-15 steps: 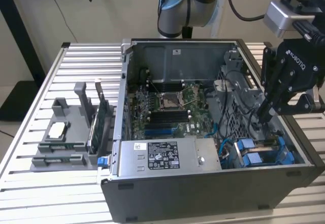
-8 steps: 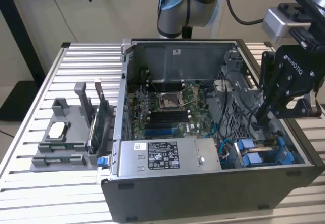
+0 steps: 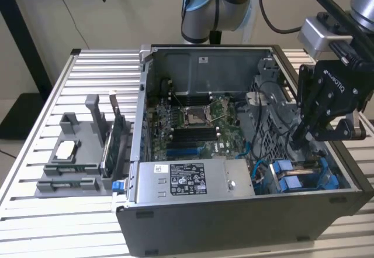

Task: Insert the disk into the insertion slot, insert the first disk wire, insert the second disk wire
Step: 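Insert the second disk wire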

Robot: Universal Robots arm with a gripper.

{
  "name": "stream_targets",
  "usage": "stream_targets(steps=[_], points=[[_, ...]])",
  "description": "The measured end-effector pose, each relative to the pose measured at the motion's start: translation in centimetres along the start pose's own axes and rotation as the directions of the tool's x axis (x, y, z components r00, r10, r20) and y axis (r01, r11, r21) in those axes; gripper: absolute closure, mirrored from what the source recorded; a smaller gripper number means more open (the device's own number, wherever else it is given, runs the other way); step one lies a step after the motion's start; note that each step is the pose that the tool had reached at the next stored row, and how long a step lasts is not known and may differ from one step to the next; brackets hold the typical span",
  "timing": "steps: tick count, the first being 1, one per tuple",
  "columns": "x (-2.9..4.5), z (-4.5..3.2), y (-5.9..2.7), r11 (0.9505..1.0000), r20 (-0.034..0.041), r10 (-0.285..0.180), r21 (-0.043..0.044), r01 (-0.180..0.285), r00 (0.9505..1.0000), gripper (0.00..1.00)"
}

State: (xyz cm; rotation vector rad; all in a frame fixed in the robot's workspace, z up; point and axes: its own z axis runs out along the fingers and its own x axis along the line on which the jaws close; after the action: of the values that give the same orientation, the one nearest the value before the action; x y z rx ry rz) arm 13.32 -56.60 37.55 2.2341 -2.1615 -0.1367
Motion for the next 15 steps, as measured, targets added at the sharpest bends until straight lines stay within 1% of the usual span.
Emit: stream_targets(steps=[11,13,15], points=[[0.01,0.16,-0.03,1.0,0.0003,0.0,0.0009,0.0,1.0,0.84],[0.01,0.26,-0.04,1.0,0.0002,0.0,0.0031,0.0,1.0,0.84],[0.02,0.43,-0.05,1.0,0.0002,0.0,0.0085,0.0,1.0,0.84]])
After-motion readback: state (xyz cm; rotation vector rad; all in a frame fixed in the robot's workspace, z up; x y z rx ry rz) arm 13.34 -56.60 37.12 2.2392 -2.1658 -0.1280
